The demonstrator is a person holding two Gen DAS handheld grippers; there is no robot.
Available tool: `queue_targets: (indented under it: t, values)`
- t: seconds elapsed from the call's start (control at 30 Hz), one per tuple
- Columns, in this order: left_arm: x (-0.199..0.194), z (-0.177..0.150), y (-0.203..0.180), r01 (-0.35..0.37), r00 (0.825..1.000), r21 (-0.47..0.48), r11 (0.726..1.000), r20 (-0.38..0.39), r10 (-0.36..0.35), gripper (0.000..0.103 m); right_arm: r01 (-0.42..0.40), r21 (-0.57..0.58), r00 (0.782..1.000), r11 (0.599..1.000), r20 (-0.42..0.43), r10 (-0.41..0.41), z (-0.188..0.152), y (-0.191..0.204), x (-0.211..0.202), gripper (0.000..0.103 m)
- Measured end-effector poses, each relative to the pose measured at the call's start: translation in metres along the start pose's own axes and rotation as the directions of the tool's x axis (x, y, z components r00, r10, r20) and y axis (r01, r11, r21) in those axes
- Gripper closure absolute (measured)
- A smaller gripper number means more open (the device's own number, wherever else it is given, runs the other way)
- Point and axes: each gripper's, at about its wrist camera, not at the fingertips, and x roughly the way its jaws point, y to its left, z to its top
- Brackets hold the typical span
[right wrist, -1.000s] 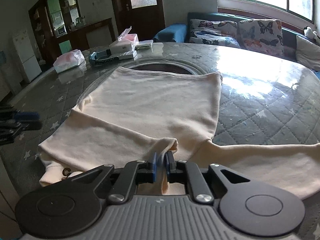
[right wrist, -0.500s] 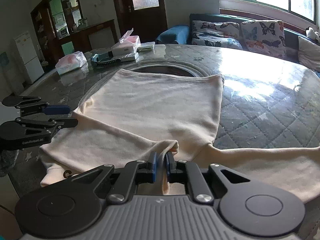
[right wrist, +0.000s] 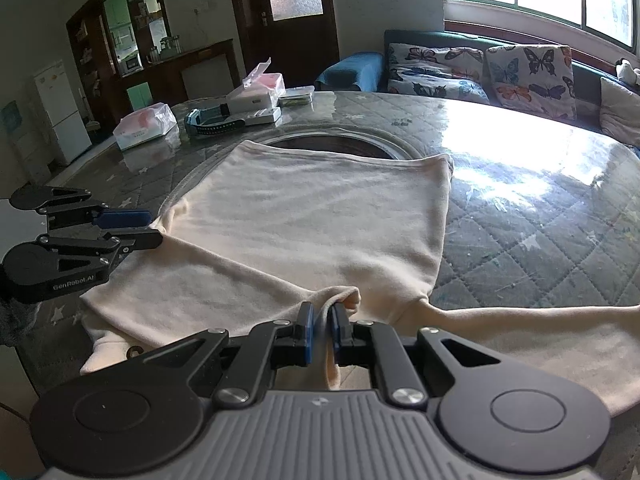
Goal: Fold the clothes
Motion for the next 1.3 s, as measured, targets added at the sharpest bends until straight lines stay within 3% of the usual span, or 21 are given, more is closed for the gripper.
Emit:
queue_targets:
  t: [0.07, 0.1, 0.3, 0.77, 1.0, 1.13, 1.3]
  values:
    - [0.0, 0.0, -0.002, 0.005, 1.0, 0.037, 0.999, 0.011, -0.005, 0.08, 0.001, -0.002, 1.0, 1.0, 0.0, -0.001, 0.0, 0.0, 0.0, 0.094]
    - [0.0, 0.001, -0.003, 0.009, 1.0, 0.055, 0.998, 0.014, -0.01, 0.088, 0.001, -0.003, 1.0, 1.0, 0.0, -0.001, 0.001, 0.0, 0.0, 0.094]
    - [0.004, 0.0, -0.002, 0.026, 1.0, 0.116, 0.993, -0.004, -0.026, 0.102, 0.0, 0.0, 1.0, 1.0, -0.002, 0.0, 0.001, -0.001, 0.002, 0.094]
    - [-0.001, -0.007, 0.019, -0.006, 0.999, 0.04, 0.999, -0.049, 0.008, 0.101, 0.008, 0.019, 1.0, 1.0, -0.013, -0.008, -0.002, -0.003, 0.012, 0.093]
    - [-0.005, -0.005, 0.012, 0.036, 0.998, -0.009, 0.999, -0.048, -0.036, 0.098, 0.018, -0.003, 0.999, 1.0, 0.034, -0.018, 0.001, 0.003, -0.002, 0.093]
    - [-0.005, -0.006, 0.004, 0.067, 0.996, -0.021, 0.998, -0.052, -0.068, 0.098, -0.005, -0.034, 1.0, 0.999, 0.022, 0.005, -0.002, 0.012, 0.002, 0.093]
    - [-0.008, -0.014, -0.003, 0.073, 0.996, -0.002, 0.997, -0.054, -0.073, 0.096, 0.025, -0.057, 0.999, 0.998, 0.024, -0.024, -0.009, 0.014, -0.002, 0.093]
